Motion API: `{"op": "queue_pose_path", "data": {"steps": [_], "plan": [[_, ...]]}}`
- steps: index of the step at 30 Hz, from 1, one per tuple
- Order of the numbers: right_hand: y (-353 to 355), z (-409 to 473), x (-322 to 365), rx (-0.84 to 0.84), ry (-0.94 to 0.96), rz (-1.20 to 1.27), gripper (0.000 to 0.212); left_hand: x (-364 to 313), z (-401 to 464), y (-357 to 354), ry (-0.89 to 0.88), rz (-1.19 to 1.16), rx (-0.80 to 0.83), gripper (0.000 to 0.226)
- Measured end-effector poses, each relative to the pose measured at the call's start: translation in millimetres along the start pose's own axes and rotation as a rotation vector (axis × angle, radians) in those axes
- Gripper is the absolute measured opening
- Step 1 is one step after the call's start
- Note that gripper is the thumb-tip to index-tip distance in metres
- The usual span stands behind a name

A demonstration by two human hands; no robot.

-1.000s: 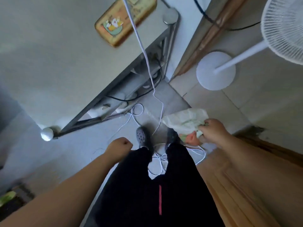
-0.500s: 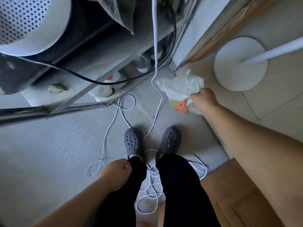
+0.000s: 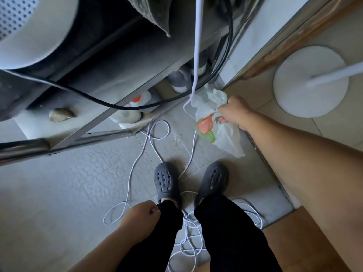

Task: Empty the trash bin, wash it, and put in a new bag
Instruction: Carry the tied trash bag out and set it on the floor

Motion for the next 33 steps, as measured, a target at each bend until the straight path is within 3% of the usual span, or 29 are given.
{"op": "queue_pose_path", "data": {"steps": [7,12,15,18,24,33], "plan": [[3,5,-13,-0.088,0.001,-0.265,0.061,0,7,10,0.002,-0.011,-0.02,0.021],[14,-17,-22,-0.139,-0.01,-0.137,0.087,-9,-7,10,0.015,0.085,-0.025,0.026],[22,-41,-12,-0.213,0.076,-0.151,0.061,-18,-25,8,-0.029,0.103,-0.009,0.027],[17,-80,0,-0.141,0.145,-0.299,0.025,-23,-49,14,-0.042,0.021,0.007,0.026],[-2,-226,-2,0.184,0.1,-0.442,0.023,-6,-156,34,0.025,-0.116,-0.048,0.024],[25,-442,-5,0.352,0.077,-0.707,0.026,67,-369,61,0.1,-0.401,-0.155,0.015]]}}
Point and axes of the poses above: each hand's wrist, its own z-axis towards the middle knuckle, its own y-axis out of the back of the hand, x = y × z, the point moved 4 cm from there along z, towards the middle knuckle, and after that the axes turned 5 degrees about -y, right-handed, at the moved point
